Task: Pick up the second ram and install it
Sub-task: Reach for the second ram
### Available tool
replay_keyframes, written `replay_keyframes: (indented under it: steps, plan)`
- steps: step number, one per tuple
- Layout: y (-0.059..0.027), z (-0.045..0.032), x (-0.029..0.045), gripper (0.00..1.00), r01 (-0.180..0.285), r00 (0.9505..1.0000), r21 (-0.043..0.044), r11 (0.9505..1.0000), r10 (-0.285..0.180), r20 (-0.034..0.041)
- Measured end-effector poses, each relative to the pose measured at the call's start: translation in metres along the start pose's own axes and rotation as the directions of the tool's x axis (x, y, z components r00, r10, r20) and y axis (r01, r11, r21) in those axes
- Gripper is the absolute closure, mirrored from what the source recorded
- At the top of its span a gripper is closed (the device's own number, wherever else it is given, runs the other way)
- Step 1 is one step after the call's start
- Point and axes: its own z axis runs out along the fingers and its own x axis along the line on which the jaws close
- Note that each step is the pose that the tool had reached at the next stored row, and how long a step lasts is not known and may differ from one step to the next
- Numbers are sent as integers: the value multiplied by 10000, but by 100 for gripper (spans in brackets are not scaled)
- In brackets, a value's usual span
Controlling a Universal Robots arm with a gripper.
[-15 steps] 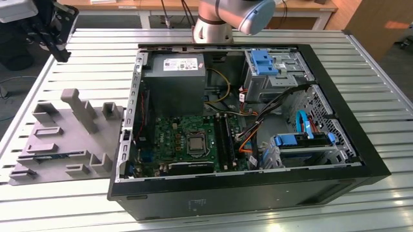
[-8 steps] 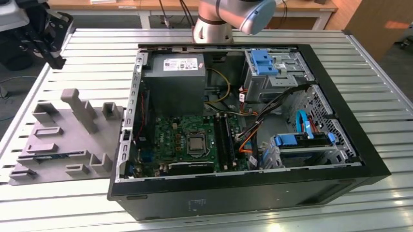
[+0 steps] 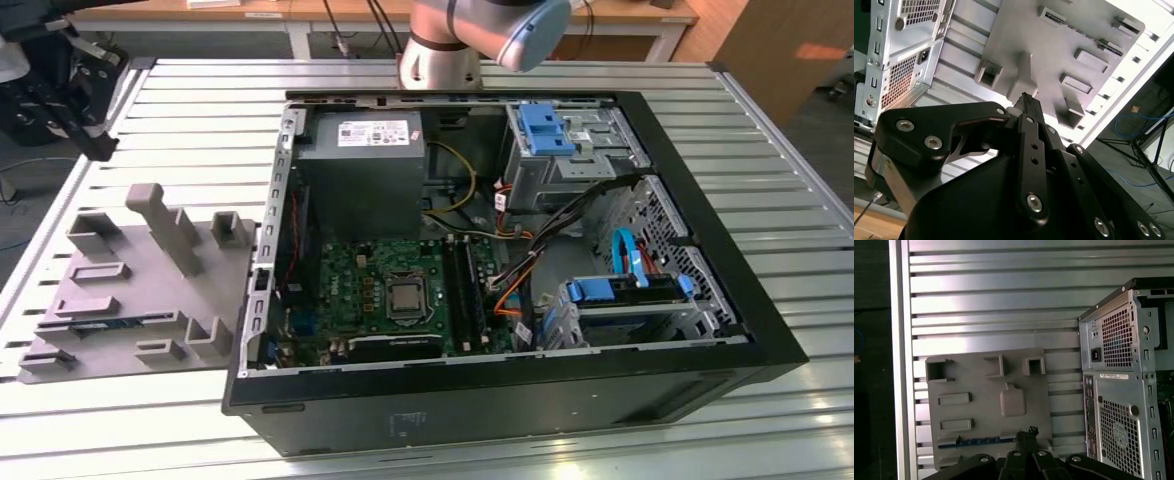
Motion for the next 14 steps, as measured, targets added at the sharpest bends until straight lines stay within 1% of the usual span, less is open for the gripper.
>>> replay_keyframes:
  steps: [9, 14]
  plan:
    - [-156, 63, 177, 89, 1, 10000, 0, 10000, -1, 0]
    - [-230, 112, 242, 89, 1, 10000, 0, 10000, -1, 1]
